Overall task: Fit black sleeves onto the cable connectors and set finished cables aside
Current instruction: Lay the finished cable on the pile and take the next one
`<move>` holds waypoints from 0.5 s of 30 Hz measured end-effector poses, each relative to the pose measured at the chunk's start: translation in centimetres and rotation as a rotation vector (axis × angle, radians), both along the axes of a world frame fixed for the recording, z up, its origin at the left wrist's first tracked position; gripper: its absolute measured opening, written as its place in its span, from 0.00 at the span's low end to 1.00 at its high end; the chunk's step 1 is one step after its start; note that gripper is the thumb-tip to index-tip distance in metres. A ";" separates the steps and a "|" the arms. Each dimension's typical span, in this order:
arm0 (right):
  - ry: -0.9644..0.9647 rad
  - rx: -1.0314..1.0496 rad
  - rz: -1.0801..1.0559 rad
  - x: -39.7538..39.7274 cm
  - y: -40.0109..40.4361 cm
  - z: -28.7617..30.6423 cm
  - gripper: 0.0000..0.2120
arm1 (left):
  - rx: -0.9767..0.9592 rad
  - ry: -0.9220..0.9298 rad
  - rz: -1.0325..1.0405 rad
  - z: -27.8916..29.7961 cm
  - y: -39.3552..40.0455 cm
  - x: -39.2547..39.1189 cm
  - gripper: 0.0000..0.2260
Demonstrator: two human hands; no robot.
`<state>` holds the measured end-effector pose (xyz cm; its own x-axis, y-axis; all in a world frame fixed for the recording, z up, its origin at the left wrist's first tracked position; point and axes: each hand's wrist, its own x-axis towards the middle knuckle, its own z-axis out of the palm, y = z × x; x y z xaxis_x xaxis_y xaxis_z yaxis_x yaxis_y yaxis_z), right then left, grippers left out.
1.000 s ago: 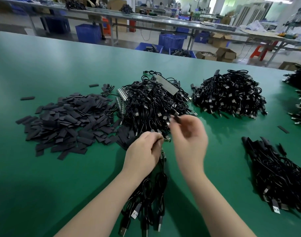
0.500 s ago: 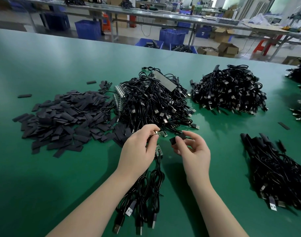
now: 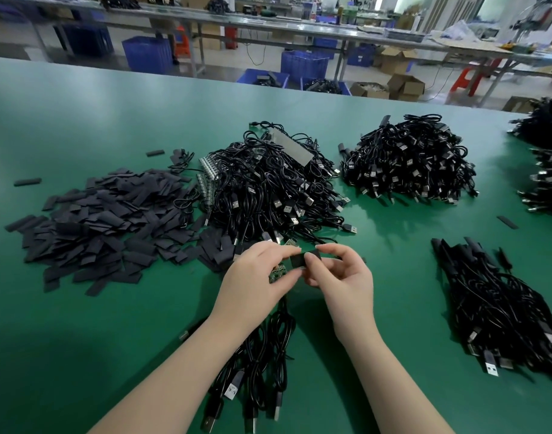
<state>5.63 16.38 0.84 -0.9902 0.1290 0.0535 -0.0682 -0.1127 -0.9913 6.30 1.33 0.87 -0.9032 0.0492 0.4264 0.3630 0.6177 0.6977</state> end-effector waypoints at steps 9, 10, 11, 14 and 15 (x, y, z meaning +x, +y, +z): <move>-0.003 -0.065 0.118 -0.1 0.0 0.4 0.12 | 0.030 -0.027 -0.001 -0.3 -0.4 -0.6 0.11; -0.002 -0.066 0.137 -0.1 0.0 0.5 0.12 | 0.042 -0.035 -0.008 -0.4 -0.5 -0.7 0.11; -0.003 -0.065 0.153 -0.1 0.0 0.5 0.12 | 0.055 -0.043 -0.014 -0.4 -0.6 -0.7 0.11; -0.016 -0.074 0.172 -0.1 -0.1 0.6 0.12 | 0.103 -0.066 -0.037 -0.6 -0.7 -0.8 0.11; -0.015 -0.072 0.169 0.0 -0.1 0.6 0.12 | 0.119 -0.074 -0.046 -0.6 -0.7 -0.8 0.11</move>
<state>5.58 16.28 1.47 -0.9987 -0.0367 0.0352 -0.0275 -0.1921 -0.9810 5.46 0.58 0.27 -0.9302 0.0443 0.3643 0.3342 0.5125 0.7910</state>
